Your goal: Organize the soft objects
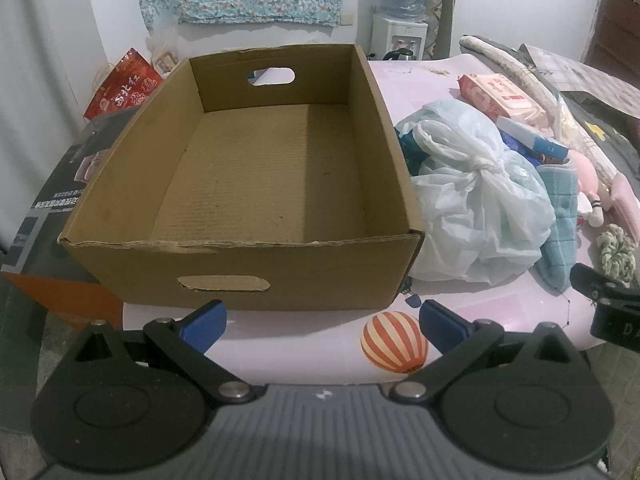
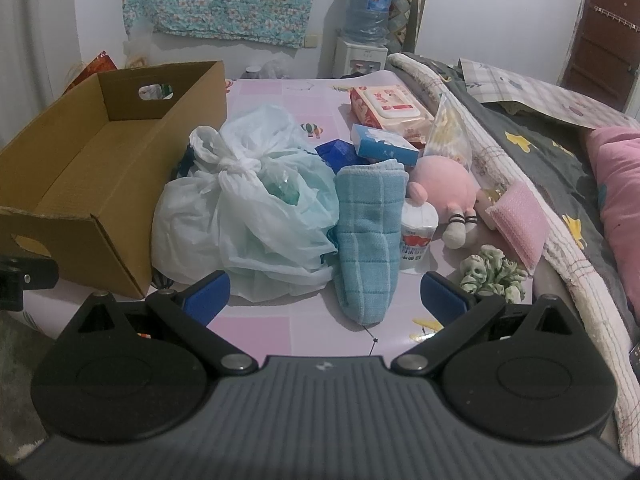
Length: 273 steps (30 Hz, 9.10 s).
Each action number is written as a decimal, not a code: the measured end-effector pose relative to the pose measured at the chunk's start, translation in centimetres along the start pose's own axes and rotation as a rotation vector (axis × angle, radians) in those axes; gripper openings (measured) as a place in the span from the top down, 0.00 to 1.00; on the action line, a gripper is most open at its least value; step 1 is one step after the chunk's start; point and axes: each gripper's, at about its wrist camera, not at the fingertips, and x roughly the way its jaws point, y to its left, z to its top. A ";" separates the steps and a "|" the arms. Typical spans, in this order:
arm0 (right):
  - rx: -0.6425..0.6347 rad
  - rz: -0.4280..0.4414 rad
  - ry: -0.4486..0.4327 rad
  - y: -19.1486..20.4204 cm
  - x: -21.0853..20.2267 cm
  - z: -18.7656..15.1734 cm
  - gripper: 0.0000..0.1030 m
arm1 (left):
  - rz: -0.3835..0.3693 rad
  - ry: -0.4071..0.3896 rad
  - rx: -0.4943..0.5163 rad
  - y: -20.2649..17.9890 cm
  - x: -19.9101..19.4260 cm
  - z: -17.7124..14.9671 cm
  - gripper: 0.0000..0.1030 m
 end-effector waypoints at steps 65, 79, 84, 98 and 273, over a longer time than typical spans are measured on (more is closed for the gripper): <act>0.502 0.158 -0.072 -23.0 7.5 -7.4 0.22 | -0.279 -0.091 0.406 -27.7 10.4 2.2 0.17; 0.523 0.165 -0.089 -23.9 7.2 -8.0 0.24 | -0.152 -0.116 0.470 -27.6 9.9 1.5 0.76; 0.532 0.164 -0.096 -24.2 7.0 -8.3 0.24 | -0.201 -0.108 0.529 -26.9 8.7 0.6 0.79; 0.533 0.171 -0.078 -24.0 7.9 -8.2 0.24 | -0.293 -0.056 0.619 -26.6 8.2 -0.4 0.47; 0.522 1.093 0.067 12.0 14.9 23.7 0.24 | 0.046 -0.234 0.018 9.8 1.5 20.4 0.07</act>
